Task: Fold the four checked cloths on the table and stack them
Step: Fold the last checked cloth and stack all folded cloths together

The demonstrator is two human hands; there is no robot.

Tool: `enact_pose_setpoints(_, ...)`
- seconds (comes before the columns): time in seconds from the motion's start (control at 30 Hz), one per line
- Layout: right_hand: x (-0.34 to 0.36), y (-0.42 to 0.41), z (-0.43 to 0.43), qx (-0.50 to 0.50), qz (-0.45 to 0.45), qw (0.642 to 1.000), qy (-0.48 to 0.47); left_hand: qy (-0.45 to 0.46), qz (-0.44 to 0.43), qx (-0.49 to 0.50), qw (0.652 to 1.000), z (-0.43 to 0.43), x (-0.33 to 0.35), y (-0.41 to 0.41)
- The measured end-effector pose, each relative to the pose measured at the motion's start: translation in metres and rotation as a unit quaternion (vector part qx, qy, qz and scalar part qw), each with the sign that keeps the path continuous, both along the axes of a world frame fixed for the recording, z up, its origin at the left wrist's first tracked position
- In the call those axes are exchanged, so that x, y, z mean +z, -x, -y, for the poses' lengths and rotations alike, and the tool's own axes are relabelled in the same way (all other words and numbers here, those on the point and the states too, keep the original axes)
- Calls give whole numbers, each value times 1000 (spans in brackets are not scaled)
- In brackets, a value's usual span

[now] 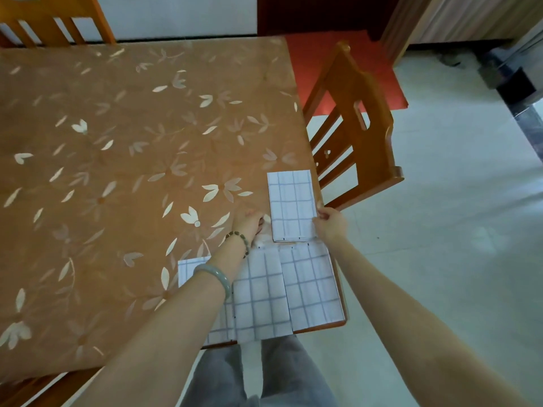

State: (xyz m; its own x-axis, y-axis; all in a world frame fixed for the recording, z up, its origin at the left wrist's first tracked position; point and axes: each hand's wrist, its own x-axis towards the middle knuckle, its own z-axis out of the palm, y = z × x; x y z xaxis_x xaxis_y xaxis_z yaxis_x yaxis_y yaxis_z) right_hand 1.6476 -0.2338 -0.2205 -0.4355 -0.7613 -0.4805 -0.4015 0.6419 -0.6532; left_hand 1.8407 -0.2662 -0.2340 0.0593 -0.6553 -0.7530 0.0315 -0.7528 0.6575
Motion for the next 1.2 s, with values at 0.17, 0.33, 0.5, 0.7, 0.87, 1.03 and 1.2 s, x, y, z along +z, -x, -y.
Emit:
enact_pose_setpoints(0.17,-6,3,5,19,9,1000,4,-14,-44,4,999,10,2,18)
enact_pose_setpoints(0.33,-7,0,7,44,4,999,-23,-35,12,-98,995,12,12,25)
enact_pose_setpoints(0.5,4,-8,9,19,36,999,7,46,-53,-53,996,12,43,23)
enact_pose_setpoints(0.7,35,-41,9,-34,336,941,-1,70,-121,-43,989,-1,66,-35)
enact_pose_setpoints(0.87,53,-101,-8,49,387,920,-35,68,-117,-11,991,-36,65,-113)
enact_pose_setpoints(1.03,34,-178,-39,161,218,961,-60,38,-45,21,998,-96,47,-197)
enact_pose_setpoints(1.2,13,-241,-78,244,118,960,-69,14,39,63,997,-141,34,-246)
